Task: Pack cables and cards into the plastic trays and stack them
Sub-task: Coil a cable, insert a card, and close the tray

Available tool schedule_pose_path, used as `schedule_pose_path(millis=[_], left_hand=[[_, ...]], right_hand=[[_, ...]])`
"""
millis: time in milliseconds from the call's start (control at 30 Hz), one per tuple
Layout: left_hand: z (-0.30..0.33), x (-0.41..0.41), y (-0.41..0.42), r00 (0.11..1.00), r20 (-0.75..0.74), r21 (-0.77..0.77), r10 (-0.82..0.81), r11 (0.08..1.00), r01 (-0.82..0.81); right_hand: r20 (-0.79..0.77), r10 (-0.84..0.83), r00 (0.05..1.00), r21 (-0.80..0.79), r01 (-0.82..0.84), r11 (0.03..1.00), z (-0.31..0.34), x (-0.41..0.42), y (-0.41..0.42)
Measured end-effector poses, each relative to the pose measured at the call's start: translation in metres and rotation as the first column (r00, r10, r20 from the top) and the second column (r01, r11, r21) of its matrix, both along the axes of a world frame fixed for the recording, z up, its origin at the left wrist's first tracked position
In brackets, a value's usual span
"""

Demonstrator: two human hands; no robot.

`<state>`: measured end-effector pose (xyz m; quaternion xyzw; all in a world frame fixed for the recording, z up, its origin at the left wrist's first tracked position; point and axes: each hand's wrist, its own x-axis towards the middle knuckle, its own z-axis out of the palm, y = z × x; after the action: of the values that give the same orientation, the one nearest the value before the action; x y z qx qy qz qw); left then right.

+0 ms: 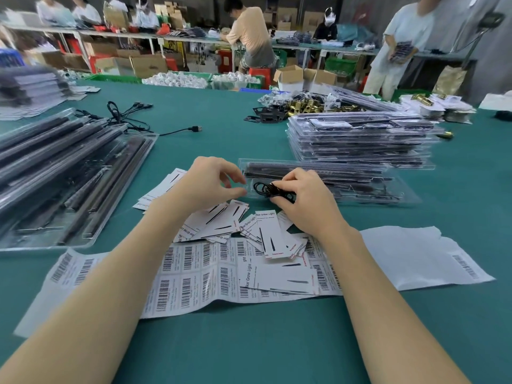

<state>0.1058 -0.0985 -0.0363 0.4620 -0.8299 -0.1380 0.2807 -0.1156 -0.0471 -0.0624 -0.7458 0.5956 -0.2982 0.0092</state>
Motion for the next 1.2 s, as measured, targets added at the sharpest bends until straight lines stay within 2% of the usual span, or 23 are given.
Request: schedule_pose_path(millis=[133, 300, 400, 633, 833, 1033, 1200], left_hand=[[-0.003, -0.004, 0.001, 0.992, 0.106, -0.045, -0.073, 0.996, 0.078], [-0.008, -0.007, 0.0, 0.998, 0.021, -0.001, -0.053, 0.999, 0.053], [-0.008, -0.009, -0.003, 1.0, 0.018, 0.014, -0.01, 1.0, 0.009], [-0.019, -0.017, 0.005, 0.998, 0.07, -0.168, -0.007, 0.986, 0.019], [-0.023, -0.024, 0.006, 0.992, -0.104, -0.169, 0.071, 0.982, -0.088], [-0.025, -0.033, 0.012, 0.938, -0.312, -0.126, 0.149, 0.972, -0.197], [-0.026, -0.035, 0.01, 0.905, -0.374, -0.064, 0.204, 0.968, -0.244]], right_hand=[[0.041, 0.005, 0.999, 0.016, -0.006, 1.0, -0.003, 0.0, 0.0], [0.071, 0.015, 0.997, 0.007, -0.016, 1.0, -0.004, -0.002, 0.0], [0.085, 0.034, 0.996, -0.012, -0.033, 0.999, -0.004, -0.002, 0.001], [0.065, 0.05, 0.997, -0.088, -0.044, 0.995, -0.004, 0.0, 0.008], [0.04, 0.005, 0.999, -0.158, 0.001, 0.987, -0.004, 0.005, 0.014], [0.038, -0.026, 0.999, -0.158, 0.032, 0.987, -0.002, 0.007, 0.014], [0.019, -0.064, 0.998, -0.141, 0.066, 0.988, -0.002, 0.009, 0.015]])
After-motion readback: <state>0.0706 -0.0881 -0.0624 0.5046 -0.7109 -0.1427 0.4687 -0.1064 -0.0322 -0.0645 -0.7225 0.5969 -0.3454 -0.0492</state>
